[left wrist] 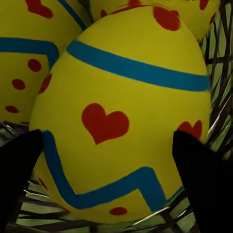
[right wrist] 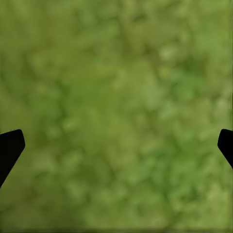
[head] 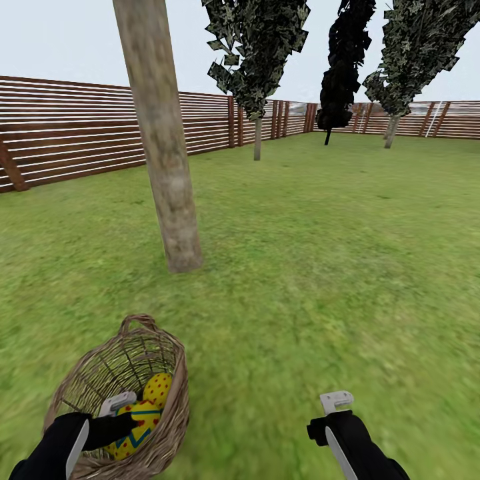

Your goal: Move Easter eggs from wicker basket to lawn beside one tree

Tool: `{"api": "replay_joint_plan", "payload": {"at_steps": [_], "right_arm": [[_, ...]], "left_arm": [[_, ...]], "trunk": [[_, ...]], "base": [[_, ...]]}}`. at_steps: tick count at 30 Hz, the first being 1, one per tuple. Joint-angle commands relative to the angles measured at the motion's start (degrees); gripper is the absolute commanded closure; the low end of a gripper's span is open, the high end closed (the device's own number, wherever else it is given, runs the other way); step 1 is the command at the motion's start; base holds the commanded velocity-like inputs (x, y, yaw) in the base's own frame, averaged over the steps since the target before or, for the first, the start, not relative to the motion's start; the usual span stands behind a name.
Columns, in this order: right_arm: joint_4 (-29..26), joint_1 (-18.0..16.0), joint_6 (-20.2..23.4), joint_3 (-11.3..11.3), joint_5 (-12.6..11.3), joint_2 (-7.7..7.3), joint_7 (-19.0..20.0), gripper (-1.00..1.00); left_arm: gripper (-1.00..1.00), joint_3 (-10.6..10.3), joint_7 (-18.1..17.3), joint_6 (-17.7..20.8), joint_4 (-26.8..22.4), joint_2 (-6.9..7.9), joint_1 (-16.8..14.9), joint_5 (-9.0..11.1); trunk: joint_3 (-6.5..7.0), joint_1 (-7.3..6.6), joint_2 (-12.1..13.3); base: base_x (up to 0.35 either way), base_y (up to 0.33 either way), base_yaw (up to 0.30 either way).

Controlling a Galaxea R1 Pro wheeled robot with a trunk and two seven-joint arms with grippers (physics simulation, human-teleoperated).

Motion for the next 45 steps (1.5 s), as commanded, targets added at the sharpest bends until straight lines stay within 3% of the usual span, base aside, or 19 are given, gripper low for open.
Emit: {"api": "replay_joint_plan", "payload": {"at_steps": [1,28,29,45], "right_arm": [[-0.1,0.0,0.2,0.2,-0.6,-0.08,-0.6,-1.00],[-0.1,0.0,0.2,0.2,-0.6,-0.08,-0.6,-1.00],[-0.1,0.0,0.2,0.2,-0.6,-0.08,-0.6,-1.00],[0.0,0.0,0.1,0.3,-0.6,-0.01,-0.6,-1.00]], "left_arm": [[1.00,0.3,-0.5,0.2,-0.1,-0.06,0.0,-1.0],[1.00,0.6,-0.4,0.1,0.0,-0.10,0.0,-1.0],[-1.00,0.6,-0.4,0.1,0.0,-0.10,0.0,-1.0],[-1.00,0.4,-0.5,-0.2,0.0,-0.17,0.0,-0.9]], "trunk": [[-0.06,-0.01,0.0],[-0.06,-0.01,0.0],[-0.06,-0.01,0.0],[-0.06,-0.01,0.0]], "base": [[0.000,0.000,0.000],[0.000,0.000,0.000],[0.000,0.000,0.000],[0.000,0.000,0.000]]}}
